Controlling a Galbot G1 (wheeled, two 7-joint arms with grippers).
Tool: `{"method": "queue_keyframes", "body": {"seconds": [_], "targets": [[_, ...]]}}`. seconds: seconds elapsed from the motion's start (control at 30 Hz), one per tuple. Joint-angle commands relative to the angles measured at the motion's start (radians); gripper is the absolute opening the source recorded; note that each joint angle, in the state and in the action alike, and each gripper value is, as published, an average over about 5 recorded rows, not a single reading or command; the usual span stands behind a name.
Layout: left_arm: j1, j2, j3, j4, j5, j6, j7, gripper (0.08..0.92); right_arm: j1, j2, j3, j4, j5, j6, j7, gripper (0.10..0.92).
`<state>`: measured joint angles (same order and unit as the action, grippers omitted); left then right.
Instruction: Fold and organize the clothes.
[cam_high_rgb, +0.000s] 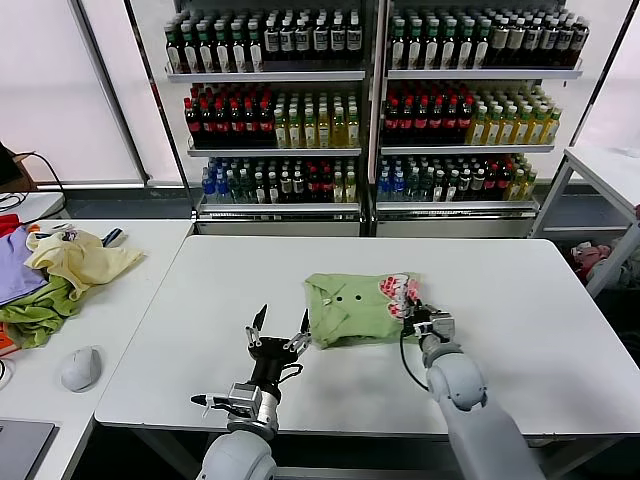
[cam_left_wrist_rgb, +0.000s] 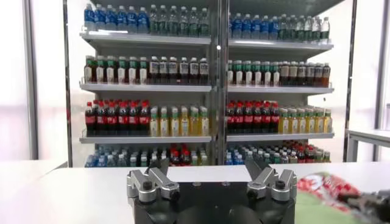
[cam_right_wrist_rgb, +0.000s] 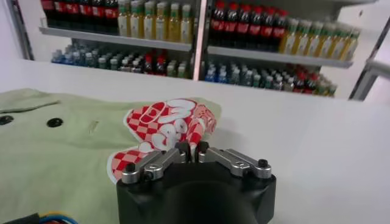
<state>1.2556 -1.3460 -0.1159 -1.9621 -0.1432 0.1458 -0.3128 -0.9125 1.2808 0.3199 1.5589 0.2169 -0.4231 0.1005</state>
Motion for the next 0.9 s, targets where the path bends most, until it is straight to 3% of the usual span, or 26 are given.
{"method": "queue_keyframes", "body": {"seconds": [0.03, 0.2, 0.43, 0.9], "targets": [[0.011, 0.005, -0.003, -0.012, 0.007, -0.001, 0.002, 0.823, 0.023, -0.125, 0.051, -0.054, -0.128, 0.124, -0.105, 0.171], [0.023, 0.008, -0.002, -0.023, 0.016, -0.002, 0.004, 0.823, -0.065, -0.11, 0.108, 0.019, -0.141, 0.226, -0.086, 0.215], [0.037, 0.012, -0.002, -0.04, 0.025, -0.003, 0.007, 0.823, -0.2, -0.086, 0.173, 0.158, -0.125, 0.359, -0.031, 0.416], [0.05, 0.014, -0.002, -0.061, 0.022, 0.002, 0.017, 0.823, -0.423, -0.063, 0.252, 0.442, -0.047, 0.335, -0.029, 0.794]]}}
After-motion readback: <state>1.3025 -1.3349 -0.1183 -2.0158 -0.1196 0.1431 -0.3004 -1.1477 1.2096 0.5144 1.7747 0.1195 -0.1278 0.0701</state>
